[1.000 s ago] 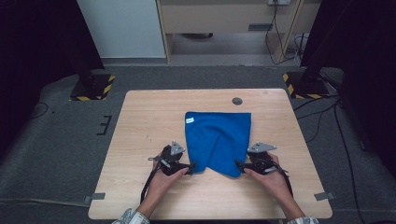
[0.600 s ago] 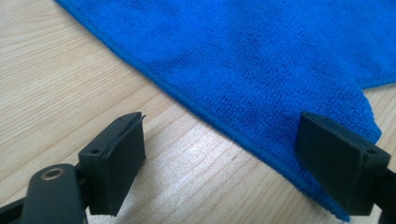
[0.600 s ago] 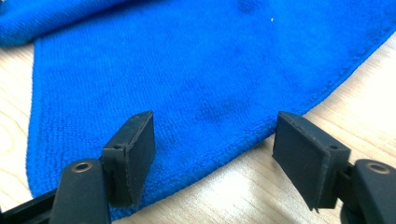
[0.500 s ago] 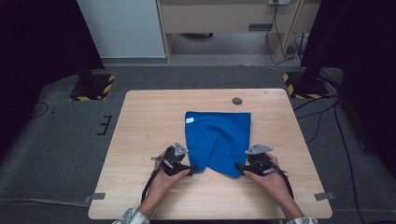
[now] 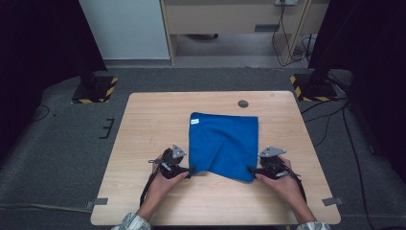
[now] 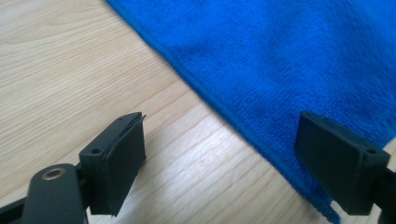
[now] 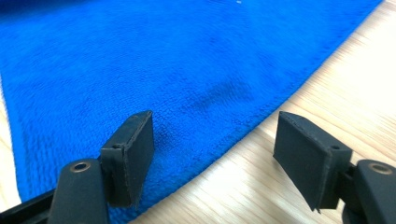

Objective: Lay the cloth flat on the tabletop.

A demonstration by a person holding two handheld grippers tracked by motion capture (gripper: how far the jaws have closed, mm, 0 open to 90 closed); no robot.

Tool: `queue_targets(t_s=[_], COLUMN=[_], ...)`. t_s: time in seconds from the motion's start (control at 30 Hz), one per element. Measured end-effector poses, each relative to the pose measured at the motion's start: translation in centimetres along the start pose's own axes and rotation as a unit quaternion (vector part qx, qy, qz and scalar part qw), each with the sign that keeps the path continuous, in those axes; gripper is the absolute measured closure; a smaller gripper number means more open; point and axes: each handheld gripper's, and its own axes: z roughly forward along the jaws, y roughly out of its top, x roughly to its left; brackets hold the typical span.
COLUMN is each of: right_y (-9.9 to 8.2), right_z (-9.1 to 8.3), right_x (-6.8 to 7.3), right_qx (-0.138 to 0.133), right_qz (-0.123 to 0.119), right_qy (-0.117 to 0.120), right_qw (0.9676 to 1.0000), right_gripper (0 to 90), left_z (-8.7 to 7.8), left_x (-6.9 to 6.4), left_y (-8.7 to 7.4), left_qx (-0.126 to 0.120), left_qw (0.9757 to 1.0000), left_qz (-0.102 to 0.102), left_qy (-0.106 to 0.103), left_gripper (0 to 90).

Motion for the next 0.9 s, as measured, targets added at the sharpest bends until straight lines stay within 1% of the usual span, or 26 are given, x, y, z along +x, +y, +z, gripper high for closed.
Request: queue_targets(t_s=[0.1,0.17,0.2,0.33,0.43,0.6,0.73,0.83,0.9], right_y=[-0.4,-0.6,-0.7,-1.0,-1.1,-1.2,-1.5,-1.6,-1.7], right_z=[-0.4,-0.6,-0.7,-1.1,-1.2,-1.4,-1.7,-1.9,-2.0], right_x=[-0.6,-0.9,-0.9,-1.2,-1.5,-1.4,-1.3,-1.3,-1.3], right_qx=[0.001,0.001,0.001,0.006,0.007,0.009,0.010,0.013,0.014], right_qz=[0.007,0.002,0.005,0.001,0.008,0.003,0.010,0.006,0.010], right_qy=[-0.003,-0.006,-0.007,-0.011,-0.014,-0.020,-0.016,-0.017,-0.015], right_qw=[1.0000,1.0000,1.0000,0.9999,0.9999,0.9998,0.9998,0.9998,0.9997], right_gripper=[28.6,28.5,28.3,27.7,27.0,27.2,27.1,26.9,26.9], left_z=[-0.3,-0.5,-0.5,-1.0,-1.4,-1.8,-2.1,-2.4,-2.6], left_x=[0.1,0.1,0.1,-0.4,-0.6,-0.7,-0.9,-1.1,-1.3], left_y=[-0.3,-0.5,-0.5,-0.9,-1.2,-1.6,-1.8,-2.1,-2.2], left_qx=[0.001,0.001,0.001,0.001,0.003,0.007,0.006,0.007,0.008], left_qw=[1.0000,1.0000,1.0000,1.0000,1.0000,1.0000,1.0000,1.0000,1.0000], left_qz=[-0.003,-0.003,-0.003,0.000,0.001,-0.003,-0.001,-0.002,-0.002], left_qy=[0.002,0.004,0.004,0.006,0.004,0.000,0.002,0.003,0.001], left_gripper=[15.2,15.5,15.8,17.6,18.3,18.5,19.8,20.4,21.0])
